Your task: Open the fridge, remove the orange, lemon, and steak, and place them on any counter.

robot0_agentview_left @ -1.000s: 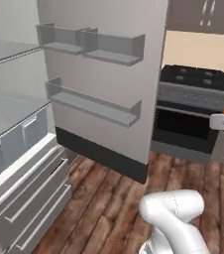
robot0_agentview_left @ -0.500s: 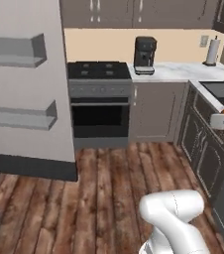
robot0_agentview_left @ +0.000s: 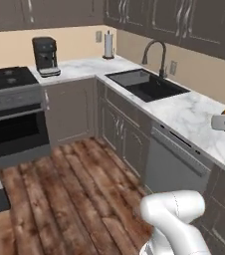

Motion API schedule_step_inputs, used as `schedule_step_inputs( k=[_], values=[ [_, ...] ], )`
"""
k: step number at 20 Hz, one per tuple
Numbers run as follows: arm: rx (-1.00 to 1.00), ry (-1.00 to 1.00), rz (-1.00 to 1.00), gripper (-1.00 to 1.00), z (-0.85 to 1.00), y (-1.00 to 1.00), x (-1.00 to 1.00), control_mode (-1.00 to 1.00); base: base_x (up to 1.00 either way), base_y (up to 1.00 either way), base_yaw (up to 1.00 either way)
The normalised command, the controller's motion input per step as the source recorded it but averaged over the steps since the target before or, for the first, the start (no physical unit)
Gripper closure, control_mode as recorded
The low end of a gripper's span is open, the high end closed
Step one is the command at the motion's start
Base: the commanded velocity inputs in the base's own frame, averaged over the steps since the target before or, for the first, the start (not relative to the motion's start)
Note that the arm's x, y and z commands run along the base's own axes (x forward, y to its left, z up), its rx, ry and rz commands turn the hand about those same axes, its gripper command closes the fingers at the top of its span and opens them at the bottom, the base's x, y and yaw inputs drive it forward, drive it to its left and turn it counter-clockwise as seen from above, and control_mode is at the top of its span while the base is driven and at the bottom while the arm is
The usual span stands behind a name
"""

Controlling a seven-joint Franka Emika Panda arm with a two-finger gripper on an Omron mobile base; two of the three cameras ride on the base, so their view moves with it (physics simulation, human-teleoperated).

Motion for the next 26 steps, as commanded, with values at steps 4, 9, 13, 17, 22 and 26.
schedule_step_inputs(
  k=[4,9,13,17,22,26],
  values=[
    [0.00,0.00,0.00,1.00,0.00,0.00,0.00,1.00,-0.34,-0.37,-0.71],
    [0.00,0.00,0.00,1.00,0.00,0.00,0.00,1.00,-0.28,-0.16,-0.72],
    [0.00,0.00,0.00,1.00,0.00,0.00,0.00,1.00,-0.30,0.00,-0.70],
    [0.00,0.00,0.00,1.00,0.00,0.00,0.00,1.00,-0.28,0.00,-0.68],
    [0.00,0.00,0.00,1.00,0.00,0.00,0.00,1.00,-0.02,0.00,-0.62],
    [0.00,0.00,0.00,1.00,0.00,0.00,0.00,1.00,0.00,0.00,-0.54]
  ],
)
